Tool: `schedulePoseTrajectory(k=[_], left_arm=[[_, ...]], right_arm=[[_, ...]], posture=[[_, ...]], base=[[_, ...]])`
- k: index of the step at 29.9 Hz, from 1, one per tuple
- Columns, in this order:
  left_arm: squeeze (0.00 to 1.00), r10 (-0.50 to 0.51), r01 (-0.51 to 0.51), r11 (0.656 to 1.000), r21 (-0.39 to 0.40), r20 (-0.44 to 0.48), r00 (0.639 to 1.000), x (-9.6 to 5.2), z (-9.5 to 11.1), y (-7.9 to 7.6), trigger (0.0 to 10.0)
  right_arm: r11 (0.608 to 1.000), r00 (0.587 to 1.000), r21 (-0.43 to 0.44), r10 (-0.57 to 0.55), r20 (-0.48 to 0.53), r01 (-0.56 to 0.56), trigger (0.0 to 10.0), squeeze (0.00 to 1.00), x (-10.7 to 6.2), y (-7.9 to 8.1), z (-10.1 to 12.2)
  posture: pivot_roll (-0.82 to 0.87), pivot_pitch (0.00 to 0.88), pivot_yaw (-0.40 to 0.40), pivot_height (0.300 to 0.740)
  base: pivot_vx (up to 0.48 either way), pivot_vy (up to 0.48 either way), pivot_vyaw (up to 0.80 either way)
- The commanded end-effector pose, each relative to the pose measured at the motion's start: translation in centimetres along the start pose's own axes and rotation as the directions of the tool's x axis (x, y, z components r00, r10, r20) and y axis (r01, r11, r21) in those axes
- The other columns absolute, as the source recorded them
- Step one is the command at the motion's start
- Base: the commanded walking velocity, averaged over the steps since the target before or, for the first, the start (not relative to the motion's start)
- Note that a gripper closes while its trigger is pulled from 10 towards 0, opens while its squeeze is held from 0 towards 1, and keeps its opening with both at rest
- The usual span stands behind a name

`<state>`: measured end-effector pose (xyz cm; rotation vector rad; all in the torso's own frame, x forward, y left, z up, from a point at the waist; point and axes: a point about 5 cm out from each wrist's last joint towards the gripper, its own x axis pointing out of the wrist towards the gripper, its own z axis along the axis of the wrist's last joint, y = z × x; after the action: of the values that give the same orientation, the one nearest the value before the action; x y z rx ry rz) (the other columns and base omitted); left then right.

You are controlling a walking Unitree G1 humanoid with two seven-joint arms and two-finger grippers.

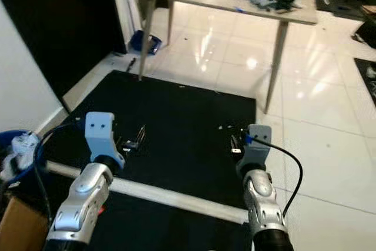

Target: Picking trash to rubbish bin

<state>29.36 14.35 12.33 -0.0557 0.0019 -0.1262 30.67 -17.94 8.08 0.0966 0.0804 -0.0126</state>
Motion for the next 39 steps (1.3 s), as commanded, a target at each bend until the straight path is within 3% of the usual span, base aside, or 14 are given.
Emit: schedulePoseTrajectory(k=[1,32,39], left_arm=[[0.00,0.021,-0.021,1.000,-0.006,-0.013,1.000,-0.23,-0.37,0.37,10.0],[0.00,-0.014,0.014,1.000,0.001,-0.008,1.000,-0.35,-0.34,0.04,10.0],[0.00,-0.018,0.018,1.000,0.002,-0.009,1.000,-0.37,-0.36,0.00,10.0]], right_arm=[[1.000,1.000,-0.003,0.011,-0.023,-0.011,10.0,0.00,-0.25,0.29,-0.62],[0.999,0.999,-0.025,0.032,-0.023,-0.032,10.0,0.00,-0.39,0.56,-0.60],[0.999,0.999,-0.026,0.033,-0.022,-0.033,10.0,0.00,-0.43,0.62,-0.57]], posture=[[0.02,0.102,-0.015,0.740],[0.02,0.110,-0.018,0.740],[0.02,0.113,-0.017,0.740]], base=[[0.000,0.000,0.00],[0.000,0.000,0.00],[0.264,0.000,0.00]])
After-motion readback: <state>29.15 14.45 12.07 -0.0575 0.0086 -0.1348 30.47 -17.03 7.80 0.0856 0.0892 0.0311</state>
